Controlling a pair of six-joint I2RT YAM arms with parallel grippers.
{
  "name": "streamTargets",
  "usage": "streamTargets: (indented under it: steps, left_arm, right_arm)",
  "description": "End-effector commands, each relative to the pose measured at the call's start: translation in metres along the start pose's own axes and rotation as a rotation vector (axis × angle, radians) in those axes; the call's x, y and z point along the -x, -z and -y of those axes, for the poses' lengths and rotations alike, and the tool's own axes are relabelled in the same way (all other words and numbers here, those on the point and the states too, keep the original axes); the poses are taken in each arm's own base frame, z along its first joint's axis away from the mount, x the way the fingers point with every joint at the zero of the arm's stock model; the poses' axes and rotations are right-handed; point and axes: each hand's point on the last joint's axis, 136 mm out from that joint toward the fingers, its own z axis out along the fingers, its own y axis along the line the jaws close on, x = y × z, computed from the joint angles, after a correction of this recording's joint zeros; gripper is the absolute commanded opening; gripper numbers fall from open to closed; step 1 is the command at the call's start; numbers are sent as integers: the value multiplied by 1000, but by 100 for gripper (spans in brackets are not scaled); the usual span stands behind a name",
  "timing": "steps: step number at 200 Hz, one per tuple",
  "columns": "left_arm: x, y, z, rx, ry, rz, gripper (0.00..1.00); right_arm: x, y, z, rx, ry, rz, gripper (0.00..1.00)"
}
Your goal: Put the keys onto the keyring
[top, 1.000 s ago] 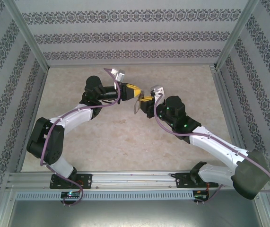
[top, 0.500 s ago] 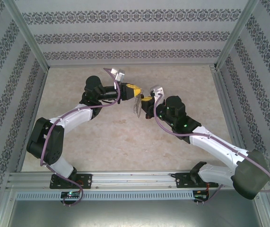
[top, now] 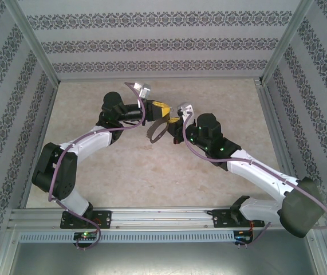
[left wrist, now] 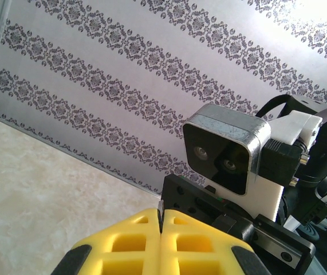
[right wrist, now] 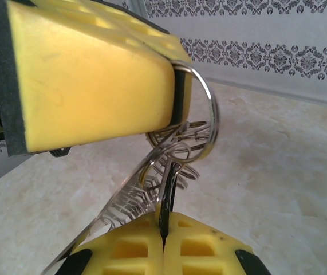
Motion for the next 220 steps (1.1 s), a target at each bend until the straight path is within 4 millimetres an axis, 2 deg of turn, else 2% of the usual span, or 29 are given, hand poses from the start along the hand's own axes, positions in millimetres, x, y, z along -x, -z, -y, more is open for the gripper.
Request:
streamTargets:
  steps: [1,34,88,148,220]
  left_arm:
    - [18,0,21,-34,-79,46,0]
    - [19,0,21,-34,-78,56,0]
    - [18,1,21,-42,-78,61,0]
    - [15,1,19,-40,-73,55,0]
    - [12,0,18,-39,-72,48,0]
  right_arm:
    - [12,3,-8,27,17,28,0]
    - [17,13,-1,13,-15,64,0]
    - [22,27,-1,-1,-10,78,0]
    - [33,31,-4,-4,30,63,0]
    - [48,41,2,-34,58,80,0]
